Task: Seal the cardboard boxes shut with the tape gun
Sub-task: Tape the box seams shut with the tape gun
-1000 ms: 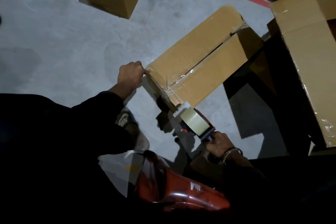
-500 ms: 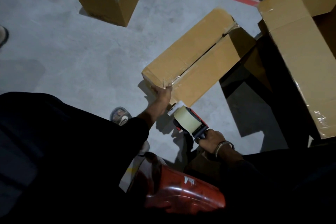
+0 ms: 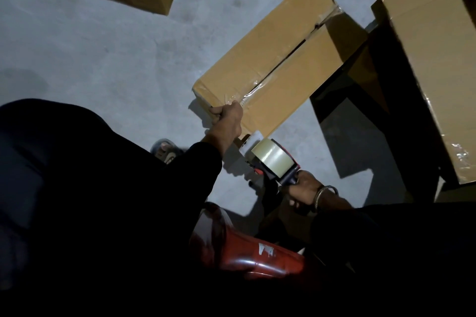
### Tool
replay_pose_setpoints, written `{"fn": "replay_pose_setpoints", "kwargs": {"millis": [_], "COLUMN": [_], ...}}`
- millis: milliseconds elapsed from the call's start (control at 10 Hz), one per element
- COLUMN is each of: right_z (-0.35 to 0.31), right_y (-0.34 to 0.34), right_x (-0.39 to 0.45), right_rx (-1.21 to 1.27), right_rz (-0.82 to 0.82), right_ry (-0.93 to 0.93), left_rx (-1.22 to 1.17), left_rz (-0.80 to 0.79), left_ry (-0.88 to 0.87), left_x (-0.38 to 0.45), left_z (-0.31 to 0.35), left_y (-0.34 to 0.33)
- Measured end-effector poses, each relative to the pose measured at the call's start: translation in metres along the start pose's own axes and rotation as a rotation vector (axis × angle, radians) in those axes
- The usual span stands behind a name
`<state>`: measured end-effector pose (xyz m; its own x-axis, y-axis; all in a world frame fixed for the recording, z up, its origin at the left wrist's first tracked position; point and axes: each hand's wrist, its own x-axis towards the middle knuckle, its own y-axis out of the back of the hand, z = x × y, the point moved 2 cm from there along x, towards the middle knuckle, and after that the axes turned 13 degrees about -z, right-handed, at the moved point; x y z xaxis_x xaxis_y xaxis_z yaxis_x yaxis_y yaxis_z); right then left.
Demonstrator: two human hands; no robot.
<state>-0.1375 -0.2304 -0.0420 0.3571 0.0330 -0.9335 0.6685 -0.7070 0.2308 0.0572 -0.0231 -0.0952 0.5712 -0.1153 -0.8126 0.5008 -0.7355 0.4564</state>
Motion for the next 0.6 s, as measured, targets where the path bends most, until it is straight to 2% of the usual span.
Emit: {"fn": "replay_pose_setpoints", "kwargs": {"millis": [100,200,300,400,500,600], "right_z": [0.006,0.011,0.012,0.01,0.008,0.0], "right_y": [0.005,0.004,0.002,-0.002,-0.004,-0.002], "right_x": [-0.005,-0.02,-0.022,-0.024,-0.03,-0.04], "right_rx": [-0.021,0.036,0.066,0.103,0.115,0.164], "right_rz": [0.008,-0.002,-0.009,-0.046,-0.061,-0.055], "right_ry": [0.004,-0.012,-0.038,-0.052,-0.028,-0.021], "left_rx": [-0.45,-1.658,-1.993,-1.718,-2.343,-2.35], "left_rz": [-0.093,-0.179,-0.024,0.083,-0.064,-0.056], "left_ry": [-0.024,0.065,-0.088,0.235,0.048,0.036], "left_x": [0.019,0.019,0.04,0.02,-0.017,-0.018], "left_z": [0.004,0.021,0.006,-0.002,0.006,0.004], "left_y": [0.005,-0.015,-0.012,-0.016,-0.003,0.002]}}
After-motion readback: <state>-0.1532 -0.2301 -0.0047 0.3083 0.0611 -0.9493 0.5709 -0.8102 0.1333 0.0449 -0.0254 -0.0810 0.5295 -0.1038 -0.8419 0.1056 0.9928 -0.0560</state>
